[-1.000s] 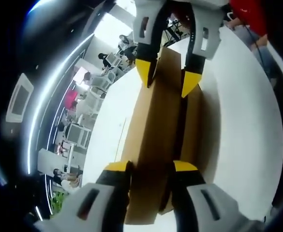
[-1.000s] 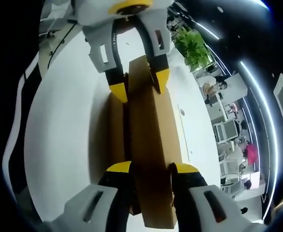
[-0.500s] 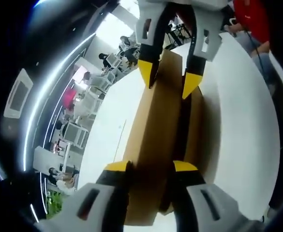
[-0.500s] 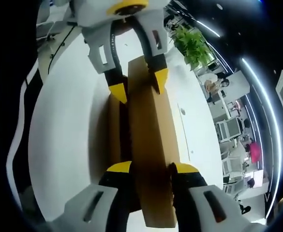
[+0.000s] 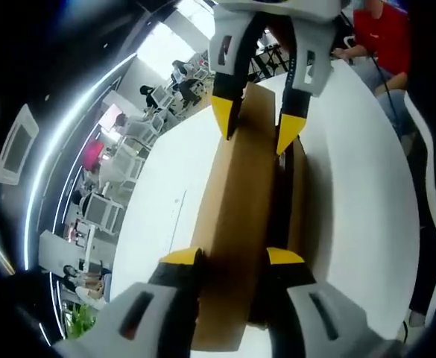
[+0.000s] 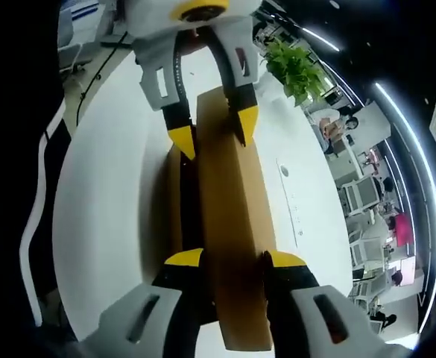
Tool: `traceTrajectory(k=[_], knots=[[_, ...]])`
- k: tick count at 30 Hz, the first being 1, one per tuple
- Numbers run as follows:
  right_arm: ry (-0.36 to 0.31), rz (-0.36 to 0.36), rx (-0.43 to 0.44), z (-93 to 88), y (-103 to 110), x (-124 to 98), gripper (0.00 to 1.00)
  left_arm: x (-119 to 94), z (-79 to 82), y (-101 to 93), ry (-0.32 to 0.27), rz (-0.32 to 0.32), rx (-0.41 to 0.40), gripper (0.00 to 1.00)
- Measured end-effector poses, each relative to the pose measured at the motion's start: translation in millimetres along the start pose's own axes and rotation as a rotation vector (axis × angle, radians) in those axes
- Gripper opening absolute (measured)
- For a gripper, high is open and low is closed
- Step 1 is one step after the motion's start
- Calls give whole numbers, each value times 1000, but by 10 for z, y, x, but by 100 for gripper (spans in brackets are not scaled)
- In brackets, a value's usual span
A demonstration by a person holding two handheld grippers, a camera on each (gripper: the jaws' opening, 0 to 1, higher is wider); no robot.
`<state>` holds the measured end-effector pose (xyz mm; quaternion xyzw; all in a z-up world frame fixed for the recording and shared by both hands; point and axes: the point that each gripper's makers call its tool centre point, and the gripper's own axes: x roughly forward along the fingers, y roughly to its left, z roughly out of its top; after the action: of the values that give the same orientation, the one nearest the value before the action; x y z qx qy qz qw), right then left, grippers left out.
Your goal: Operate the shoe box by opening the lid, removing the specified soft item, and placing it in the target area until the item is outside and the box remains undamaged.
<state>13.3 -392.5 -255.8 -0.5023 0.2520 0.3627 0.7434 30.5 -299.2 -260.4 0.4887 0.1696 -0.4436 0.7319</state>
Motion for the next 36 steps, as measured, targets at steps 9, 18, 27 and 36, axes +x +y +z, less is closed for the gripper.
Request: traceTrajectory(k=[9,18,27,36], knots=[[15,22,12,7,-18,-20,30,-29,28,23,-29,-23,-15,33],[29,27,11,2,5,-19,30,4,39,10,-69,-46,-54,35],[34,30,11,-12,18,10,30,-138,189,40,-186,-92,-175,37],[33,33,17,-8,8,-1,30,-514,328,-94,-314,-169,-224,38]])
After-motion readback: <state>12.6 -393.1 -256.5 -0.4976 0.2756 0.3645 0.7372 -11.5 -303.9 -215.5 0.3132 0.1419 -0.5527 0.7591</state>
